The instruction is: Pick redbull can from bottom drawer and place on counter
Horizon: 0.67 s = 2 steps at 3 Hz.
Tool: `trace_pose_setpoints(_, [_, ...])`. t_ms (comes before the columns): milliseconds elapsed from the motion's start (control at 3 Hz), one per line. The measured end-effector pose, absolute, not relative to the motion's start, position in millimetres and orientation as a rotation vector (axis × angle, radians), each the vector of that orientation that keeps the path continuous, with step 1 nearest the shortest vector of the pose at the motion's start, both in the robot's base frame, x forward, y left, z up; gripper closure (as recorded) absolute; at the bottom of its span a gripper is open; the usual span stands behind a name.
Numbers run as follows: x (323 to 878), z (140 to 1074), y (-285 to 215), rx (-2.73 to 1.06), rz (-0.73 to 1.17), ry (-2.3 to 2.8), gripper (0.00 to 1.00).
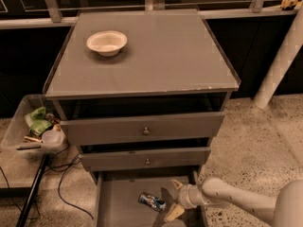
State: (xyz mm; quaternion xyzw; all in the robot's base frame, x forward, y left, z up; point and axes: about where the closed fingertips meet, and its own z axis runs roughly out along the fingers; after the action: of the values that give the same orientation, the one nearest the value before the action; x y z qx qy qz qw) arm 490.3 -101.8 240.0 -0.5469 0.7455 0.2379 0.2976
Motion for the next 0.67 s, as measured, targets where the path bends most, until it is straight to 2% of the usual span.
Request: trace_pose_setpoints(667, [483.4, 212.2, -84.6, -1.445, 0.655, 2.019, 0.0])
